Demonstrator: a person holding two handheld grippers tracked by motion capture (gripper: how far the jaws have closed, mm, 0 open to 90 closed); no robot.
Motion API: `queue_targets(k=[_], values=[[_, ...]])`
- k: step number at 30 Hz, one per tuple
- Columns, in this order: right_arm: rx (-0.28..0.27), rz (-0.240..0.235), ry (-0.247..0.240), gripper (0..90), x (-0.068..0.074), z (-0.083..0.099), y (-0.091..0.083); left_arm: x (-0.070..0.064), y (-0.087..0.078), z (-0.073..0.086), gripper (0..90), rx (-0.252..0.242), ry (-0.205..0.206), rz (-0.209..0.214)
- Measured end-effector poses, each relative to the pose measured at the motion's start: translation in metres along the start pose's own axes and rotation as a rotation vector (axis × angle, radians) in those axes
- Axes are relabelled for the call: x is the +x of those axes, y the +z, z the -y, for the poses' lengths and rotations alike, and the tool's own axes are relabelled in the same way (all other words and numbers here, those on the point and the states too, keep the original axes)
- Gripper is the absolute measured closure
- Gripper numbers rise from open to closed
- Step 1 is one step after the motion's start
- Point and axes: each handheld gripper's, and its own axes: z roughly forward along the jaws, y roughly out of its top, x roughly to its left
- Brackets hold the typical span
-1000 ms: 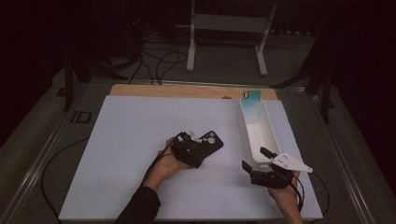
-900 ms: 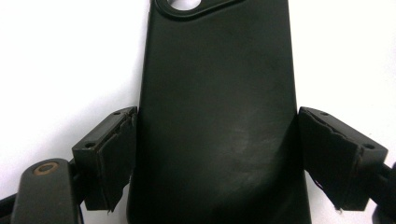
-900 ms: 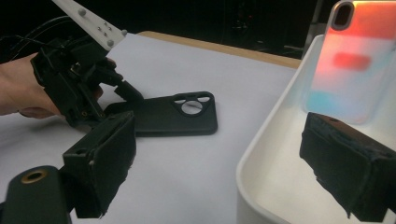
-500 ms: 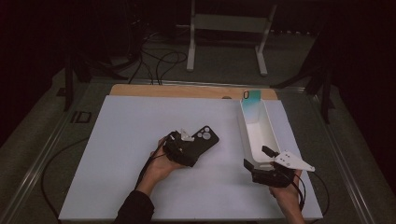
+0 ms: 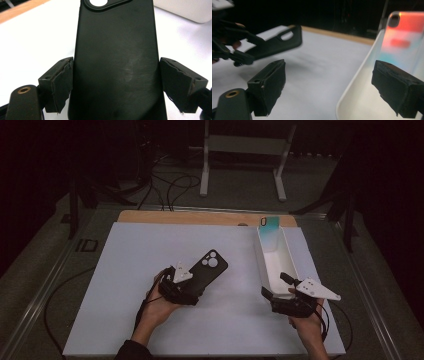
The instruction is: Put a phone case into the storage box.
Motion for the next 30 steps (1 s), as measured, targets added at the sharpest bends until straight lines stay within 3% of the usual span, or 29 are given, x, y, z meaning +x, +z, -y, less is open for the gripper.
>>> queue_targets(k=[3,6,13,20,30], values=[[0.047,-0.022,0.026,12.2,-0.001,-0.002,0.003,-0.001,-0.007,0.004,16.2,-0.025,0.0,-0.009],[0.059,-0.033,0.026,11.1,0.0,-0.005,0.006,-0.003,-0.013,0.007,16.1,-0.059,-0.004,-0.017],[0.065,-0.069,0.042,10.0,0.002,-0.016,0.013,-0.007,-0.022,0.006,16.1,-0.092,0.01,-0.018],[0.078,-0.116,0.025,9.4,0.014,-0.035,0.026,-0.013,-0.028,0.004,16.0,-0.119,0.029,-0.012],[0.088,-0.181,0.035,9.5,0.027,-0.053,0.043,-0.029,-0.031,-0.006,15.8,-0.165,0.065,0.02]])
